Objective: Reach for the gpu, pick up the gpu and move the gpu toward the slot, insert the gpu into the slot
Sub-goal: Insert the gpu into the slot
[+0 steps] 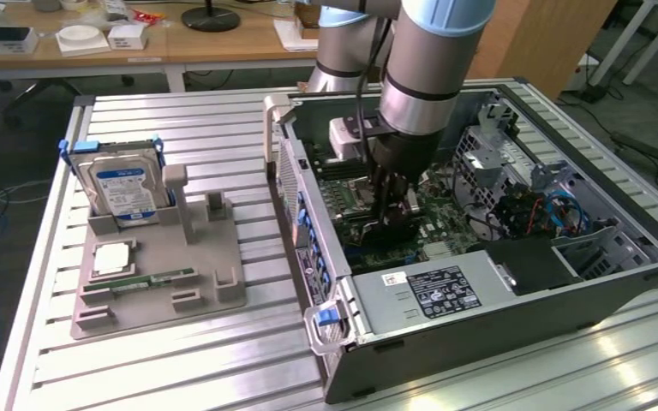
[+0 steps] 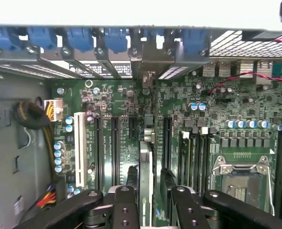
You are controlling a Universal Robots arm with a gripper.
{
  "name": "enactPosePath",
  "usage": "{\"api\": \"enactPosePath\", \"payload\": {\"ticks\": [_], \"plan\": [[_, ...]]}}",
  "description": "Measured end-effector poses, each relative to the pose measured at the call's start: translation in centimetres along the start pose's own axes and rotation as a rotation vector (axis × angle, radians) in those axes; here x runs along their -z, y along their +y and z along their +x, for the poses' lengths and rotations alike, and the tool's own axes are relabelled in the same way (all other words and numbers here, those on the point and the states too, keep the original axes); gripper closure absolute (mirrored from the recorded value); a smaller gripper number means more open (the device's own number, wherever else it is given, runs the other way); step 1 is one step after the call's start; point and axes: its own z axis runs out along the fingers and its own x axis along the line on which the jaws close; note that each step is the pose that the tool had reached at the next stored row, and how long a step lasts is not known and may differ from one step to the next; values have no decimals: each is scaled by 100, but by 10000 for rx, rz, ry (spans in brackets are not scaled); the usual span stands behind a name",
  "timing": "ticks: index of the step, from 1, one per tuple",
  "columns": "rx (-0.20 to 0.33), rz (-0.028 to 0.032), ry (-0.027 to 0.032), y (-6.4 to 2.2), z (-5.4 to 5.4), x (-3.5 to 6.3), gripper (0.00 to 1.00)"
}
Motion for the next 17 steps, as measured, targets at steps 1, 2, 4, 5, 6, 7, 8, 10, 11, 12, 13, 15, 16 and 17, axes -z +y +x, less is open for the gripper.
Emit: {"api": "enactPosePath", "payload": {"ticks": [1,2,4,5,6,7,8,10,11,12,13,15,16,17], "plan": [[0,5,0,0,-1,19,67],[0,10,0,-1,-1,35,67],[0,22,0,-1,-2,72,67],[0,28,0,-2,-2,88,67],[0,32,-2,-2,-2,101,67],[1,33,-2,-2,-2,105,67],[0,34,-2,-2,-2,105,68],[0,34,-2,-2,-2,105,75],[0,33,-1,-2,-2,106,80],[0,33,-1,-2,-2,106,86],[0,33,-1,-2,-2,106,90],[0,34,-1,-2,-2,106,90],[1,33,0,-2,-2,106,90],[0,33,0,-2,-2,106,90]]}}
